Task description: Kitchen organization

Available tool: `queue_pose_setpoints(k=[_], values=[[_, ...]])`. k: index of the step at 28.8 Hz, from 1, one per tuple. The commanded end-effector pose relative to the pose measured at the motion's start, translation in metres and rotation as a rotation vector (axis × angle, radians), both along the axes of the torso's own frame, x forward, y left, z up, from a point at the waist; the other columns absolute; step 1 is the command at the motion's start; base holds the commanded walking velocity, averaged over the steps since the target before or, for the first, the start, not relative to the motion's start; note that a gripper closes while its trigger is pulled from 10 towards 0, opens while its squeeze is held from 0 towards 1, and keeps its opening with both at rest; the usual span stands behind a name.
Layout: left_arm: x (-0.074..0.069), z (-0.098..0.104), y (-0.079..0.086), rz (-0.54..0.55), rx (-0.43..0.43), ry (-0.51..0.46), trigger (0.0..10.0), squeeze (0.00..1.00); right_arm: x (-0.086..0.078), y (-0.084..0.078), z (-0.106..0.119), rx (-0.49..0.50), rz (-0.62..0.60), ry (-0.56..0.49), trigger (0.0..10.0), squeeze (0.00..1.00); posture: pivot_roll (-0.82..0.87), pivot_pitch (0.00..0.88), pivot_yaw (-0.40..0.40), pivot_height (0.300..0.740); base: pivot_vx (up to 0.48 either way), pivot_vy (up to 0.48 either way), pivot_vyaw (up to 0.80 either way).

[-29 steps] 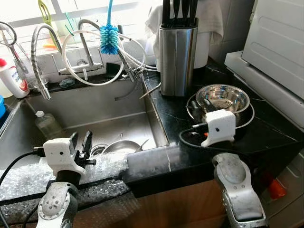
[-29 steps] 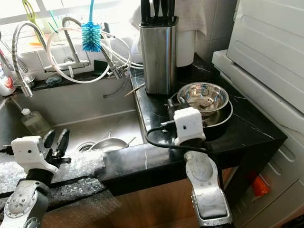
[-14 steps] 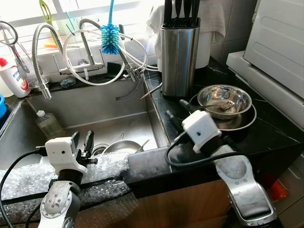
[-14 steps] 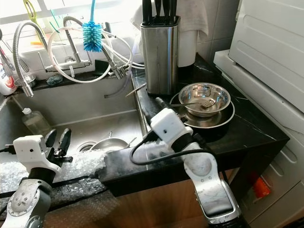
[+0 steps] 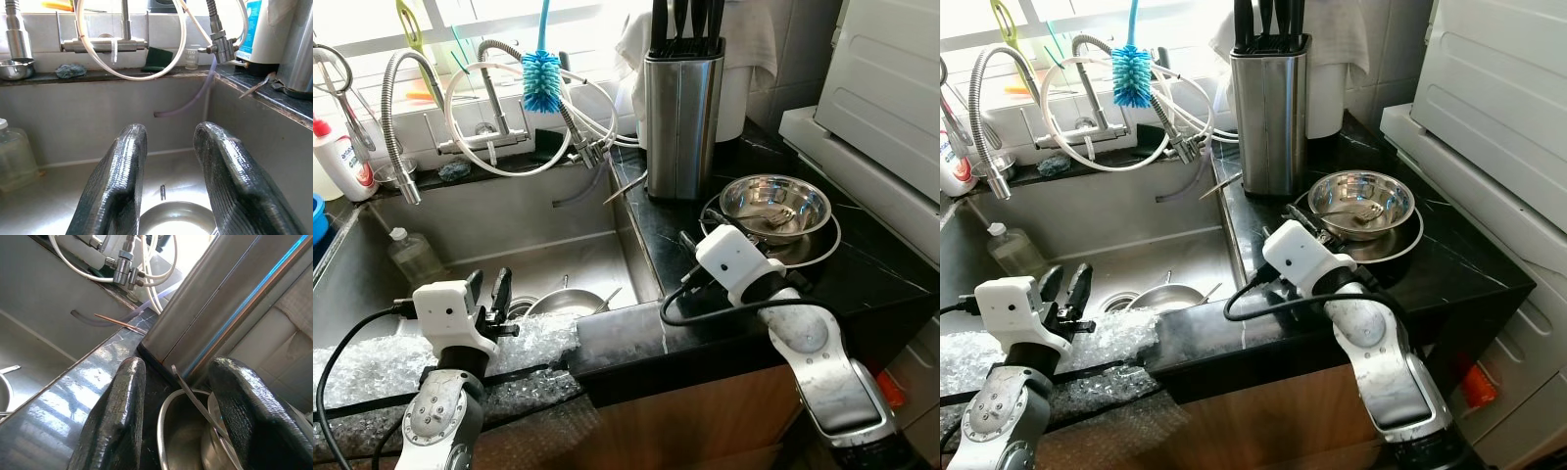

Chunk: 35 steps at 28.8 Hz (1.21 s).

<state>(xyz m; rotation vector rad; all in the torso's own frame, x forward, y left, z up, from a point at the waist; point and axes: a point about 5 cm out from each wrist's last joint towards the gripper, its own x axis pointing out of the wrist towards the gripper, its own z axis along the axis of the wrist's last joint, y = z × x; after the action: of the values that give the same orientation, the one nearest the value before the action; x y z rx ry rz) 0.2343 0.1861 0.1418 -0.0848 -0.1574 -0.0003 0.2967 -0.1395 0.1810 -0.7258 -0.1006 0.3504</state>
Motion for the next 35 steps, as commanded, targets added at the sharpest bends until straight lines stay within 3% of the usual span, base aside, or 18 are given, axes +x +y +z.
queue_pose_setpoints(k=[1,12,26,27,28,29,31,35], values=[[0.002,0.000,-0.001,-0.007,0.005,0.005,10.0,0.00,0.003,0.000,0.002,0.007,-0.016,0.000,10.0,0.00,-0.08,0.000,0.114,0.740,0.000,0.000,0.00],[0.004,0.000,-0.005,-0.024,0.001,-0.002,10.0,0.00,0.010,-0.011,-0.003,-0.014,-0.097,0.008,10.0,0.00,-0.08,0.000,0.119,0.740,0.000,0.000,0.00],[0.004,0.001,-0.008,-0.038,-0.001,-0.009,10.0,0.00,0.014,-0.014,-0.001,-0.019,-0.109,-0.020,10.0,0.00,-0.08,0.000,0.118,0.740,0.000,0.000,0.00],[0.005,0.002,-0.008,-0.039,0.001,-0.011,10.0,0.00,0.014,-0.014,-0.001,-0.019,-0.110,-0.020,9.0,0.00,-0.07,0.000,0.117,0.740,0.000,0.000,0.00],[0.005,0.002,-0.008,-0.040,0.002,-0.012,10.0,0.00,0.014,-0.014,-0.001,-0.020,-0.111,-0.021,2.4,0.00,-0.07,0.000,0.117,0.740,0.000,0.000,0.00],[0.005,0.002,-0.008,-0.040,0.002,-0.013,10.0,0.00,0.014,-0.014,-0.001,-0.021,-0.111,-0.021,2.4,0.00,-0.07,0.000,0.117,0.740,0.000,0.000,0.00],[0.005,0.002,-0.008,-0.042,0.003,-0.013,10.0,0.00,0.014,-0.014,-0.002,-0.023,-0.111,-0.020,0.0,0.00,-0.07,0.000,0.117,0.740,0.000,0.000,0.00],[0.006,0.002,-0.009,-0.046,0.003,-0.012,10.0,0.00,0.014,-0.015,-0.002,-0.026,-0.111,-0.019,0.0,0.00,-0.07,0.000,0.118,0.740,0.000,0.000,0.00]])
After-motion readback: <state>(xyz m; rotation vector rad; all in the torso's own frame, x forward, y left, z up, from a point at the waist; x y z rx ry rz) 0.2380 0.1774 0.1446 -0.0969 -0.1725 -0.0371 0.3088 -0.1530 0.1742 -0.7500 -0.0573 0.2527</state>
